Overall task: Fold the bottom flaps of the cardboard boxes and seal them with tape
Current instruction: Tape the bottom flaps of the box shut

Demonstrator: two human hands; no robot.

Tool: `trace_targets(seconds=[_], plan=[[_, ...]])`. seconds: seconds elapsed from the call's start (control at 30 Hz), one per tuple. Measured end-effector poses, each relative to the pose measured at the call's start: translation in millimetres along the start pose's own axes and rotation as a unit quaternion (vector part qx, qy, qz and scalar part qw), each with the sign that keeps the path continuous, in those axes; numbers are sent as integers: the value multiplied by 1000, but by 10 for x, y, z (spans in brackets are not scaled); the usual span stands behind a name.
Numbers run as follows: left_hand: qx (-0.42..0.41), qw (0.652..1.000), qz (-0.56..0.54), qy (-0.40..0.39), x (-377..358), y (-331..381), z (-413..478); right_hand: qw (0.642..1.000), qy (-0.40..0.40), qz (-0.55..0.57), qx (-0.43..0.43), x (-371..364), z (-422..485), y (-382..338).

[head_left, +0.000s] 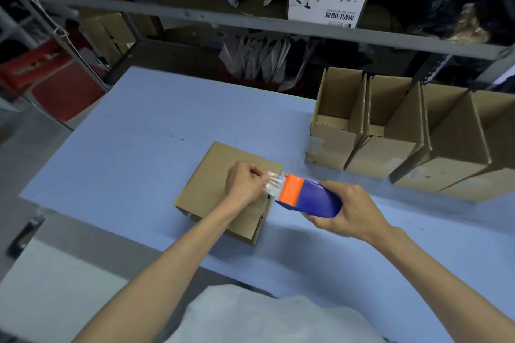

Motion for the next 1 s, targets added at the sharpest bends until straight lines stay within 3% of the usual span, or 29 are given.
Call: trace_targets(seconds=[0.2, 0.63, 1.0], plan=[[6, 999, 39, -7, 241, -159, 169, 998, 6, -61, -33, 58, -229, 222], [-32, 998, 42, 25, 127, -196, 135, 996, 3, -47, -80, 27, -75, 224], [-93, 979, 180, 14, 54, -189, 173, 994, -48, -66, -71, -110, 16, 312]])
Point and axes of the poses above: each hand's wrist, its own z-axis towards the middle knuckle, its own x-axis out of the back of the hand, y = z × x, the point moved 3 cm from there along z, towards the middle knuckle, and after that the axes turned 2 degrees about y, right-handed, at the moved point
